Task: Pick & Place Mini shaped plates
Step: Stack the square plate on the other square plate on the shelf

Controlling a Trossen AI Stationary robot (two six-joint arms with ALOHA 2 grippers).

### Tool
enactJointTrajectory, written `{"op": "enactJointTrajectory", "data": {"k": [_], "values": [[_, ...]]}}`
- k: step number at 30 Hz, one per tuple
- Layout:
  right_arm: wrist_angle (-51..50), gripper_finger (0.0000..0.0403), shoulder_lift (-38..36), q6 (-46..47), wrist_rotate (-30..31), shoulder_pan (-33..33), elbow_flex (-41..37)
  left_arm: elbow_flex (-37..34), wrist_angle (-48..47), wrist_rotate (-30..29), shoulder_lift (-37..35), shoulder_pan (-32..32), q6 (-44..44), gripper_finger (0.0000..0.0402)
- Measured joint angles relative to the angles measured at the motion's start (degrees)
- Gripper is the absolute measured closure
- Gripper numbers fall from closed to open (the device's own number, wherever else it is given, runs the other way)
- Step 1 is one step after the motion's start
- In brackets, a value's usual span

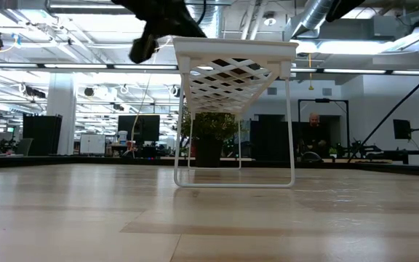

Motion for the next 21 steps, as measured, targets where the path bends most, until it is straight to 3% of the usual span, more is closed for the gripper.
{"op": "enactJointTrajectory", "data": {"k": [7, 21], "values": [[0.0, 0.0311, 0.0, 0.4, 0.0, 0.0, 0.0, -0.2, -7.9, -3.9, -1.7, 0.1, 1.1, 0.0396], [0.1, 0.0311, 0.0, 1.6, 0.0, 0.0, 0.0, -0.1, -7.5, -1.9, 0.9, -0.4, -0.8, 0.0397]]}}
